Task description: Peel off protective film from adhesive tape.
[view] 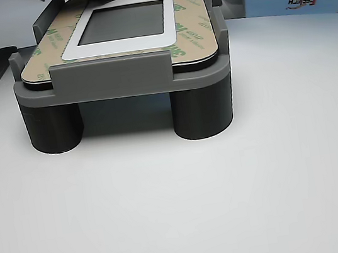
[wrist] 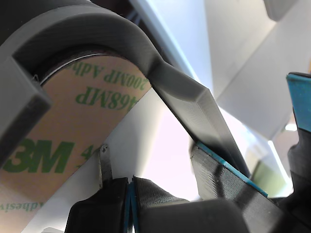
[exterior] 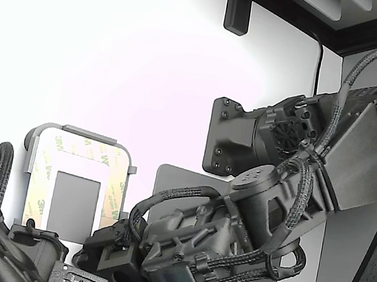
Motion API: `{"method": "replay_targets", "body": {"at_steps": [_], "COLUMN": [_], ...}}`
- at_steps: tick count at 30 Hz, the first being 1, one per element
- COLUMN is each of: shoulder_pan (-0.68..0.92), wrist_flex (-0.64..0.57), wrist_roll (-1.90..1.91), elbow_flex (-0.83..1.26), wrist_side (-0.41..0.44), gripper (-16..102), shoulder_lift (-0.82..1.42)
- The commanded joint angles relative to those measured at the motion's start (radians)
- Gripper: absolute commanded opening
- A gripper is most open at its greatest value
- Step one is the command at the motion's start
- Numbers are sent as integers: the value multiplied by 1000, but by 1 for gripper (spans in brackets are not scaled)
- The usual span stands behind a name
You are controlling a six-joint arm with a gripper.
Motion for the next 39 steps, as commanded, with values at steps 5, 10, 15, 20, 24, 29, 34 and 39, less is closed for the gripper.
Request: {"method": "replay_targets", "body": {"at_steps": [5,10,15,20,24,29,34,39], "shoulder_pan": [-9,-5,-3,0,3,3,5,5], "wrist_flex": [21,21,28,31,34,37,38,26], "wrist_roll": [17,29,41,52,60,63,61,60], "elbow_flex": [-32,-31,-34,-34,-32,-31,-28,-3], "wrist_side": [2,3,2,2,2,2,2,5], "gripper": [-10,-10,-10,-10,-10,-10,-10,-8], "shoulder_lift": [29,34,34,38,41,46,51,67]}}
